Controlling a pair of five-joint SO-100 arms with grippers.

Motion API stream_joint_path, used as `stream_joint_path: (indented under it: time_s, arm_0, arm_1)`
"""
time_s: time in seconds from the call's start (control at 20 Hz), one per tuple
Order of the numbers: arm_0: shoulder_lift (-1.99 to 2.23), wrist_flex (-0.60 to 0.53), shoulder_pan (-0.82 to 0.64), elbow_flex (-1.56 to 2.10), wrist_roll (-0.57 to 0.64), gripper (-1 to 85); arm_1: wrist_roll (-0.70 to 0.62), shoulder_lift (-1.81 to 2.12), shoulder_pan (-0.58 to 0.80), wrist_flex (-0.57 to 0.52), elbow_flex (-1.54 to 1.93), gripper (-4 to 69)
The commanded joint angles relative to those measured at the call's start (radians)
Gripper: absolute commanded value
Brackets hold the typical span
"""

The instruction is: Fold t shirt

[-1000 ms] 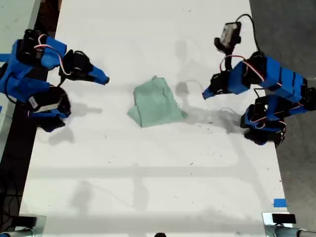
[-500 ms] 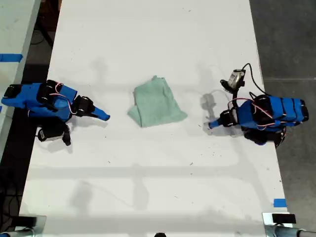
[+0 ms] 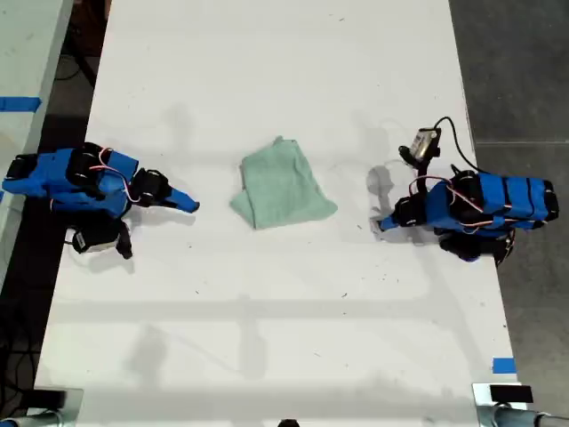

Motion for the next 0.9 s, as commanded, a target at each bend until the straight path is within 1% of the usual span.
stream_joint_path:
  time_s: [0.0,0.3,0.5,0.6,0.7,0.75,0.8,0.85]
  arm_0:
    - [0.009,0.005,-0.015,0.008,0.002,-0.1]
    - [0.009,0.006,-0.018,0.008,0.002,-0.1]
    - [0.009,0.028,-0.017,0.011,-0.087,-0.1]
    - [0.009,0.017,-0.025,0.015,-0.097,-0.1]
    - [0.009,0.009,-0.034,0.023,-0.146,-0.1]
    - [0.009,0.011,-0.023,0.021,-0.183,1.8]
    - [0.009,0.026,-0.014,0.018,-0.195,5.3]
    - [0.009,0.026,-0.018,0.028,-0.169,7.2]
  arm_1:
    - [0.029,0.006,0.009,0.003,0.025,0.4]
    - [0.035,0.006,0.009,0.003,0.025,0.3]
    - [0.094,0.006,0.018,0.006,0.025,0.2]
    - [0.086,0.006,0.020,0.006,0.025,-0.5]
    - [0.077,0.006,0.049,-0.005,0.037,-0.5]
    - [0.067,0.006,0.060,-0.008,0.037,-0.5]
    - [0.014,0.006,0.040,-0.012,0.037,-0.5]
    - [0.034,0.006,0.026,-0.014,0.037,1.8]
